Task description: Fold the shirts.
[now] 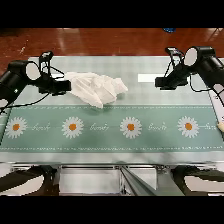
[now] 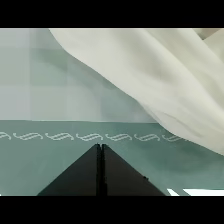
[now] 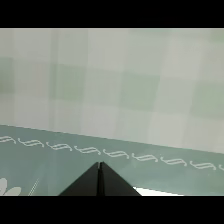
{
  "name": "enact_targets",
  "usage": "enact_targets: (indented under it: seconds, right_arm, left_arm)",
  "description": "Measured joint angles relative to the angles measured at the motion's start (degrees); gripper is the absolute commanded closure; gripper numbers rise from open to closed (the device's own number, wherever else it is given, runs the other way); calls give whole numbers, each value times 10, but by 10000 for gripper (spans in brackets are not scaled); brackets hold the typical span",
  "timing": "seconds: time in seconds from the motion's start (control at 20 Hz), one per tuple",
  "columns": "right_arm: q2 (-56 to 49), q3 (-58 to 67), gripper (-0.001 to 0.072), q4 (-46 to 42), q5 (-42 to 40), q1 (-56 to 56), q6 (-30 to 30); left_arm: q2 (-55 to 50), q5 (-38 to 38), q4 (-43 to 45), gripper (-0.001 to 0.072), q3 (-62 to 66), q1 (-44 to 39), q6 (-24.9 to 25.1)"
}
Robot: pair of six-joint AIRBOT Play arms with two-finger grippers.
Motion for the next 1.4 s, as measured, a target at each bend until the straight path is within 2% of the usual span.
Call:
enact_targets:
  seconds: [0.65,0.9,0.95,1.0,1.05,1.1,1.25,1.4]
  right_arm:
    - [0,0,693,0,-1,0,0]
    - [0,0,693,0,-33,0,0]
    - [0,0,691,0,-49,0,0]
    - [0,0,612,-1,-64,0,0]
    - [0,0,390,-4,-77,0,0]
    - [0,0,310,-9,-91,0,-1]
    - [0,0,310,-16,-115,1,-3]
    - [0,0,310,-16,-123,7,-6]
  left_arm:
    - [0,0,0,687,0,0,0]
    - [0,48,0,684,0,0,0]
    - [-1,65,0,595,0,0,0]
    - [-1,89,0,271,0,0,0]
    - [-1,118,0,201,0,0,2]
    - [-1,155,0,201,0,0,5]
    - [-7,258,0,202,14,-4,35]
    - [-37,306,0,202,42,-23,105]
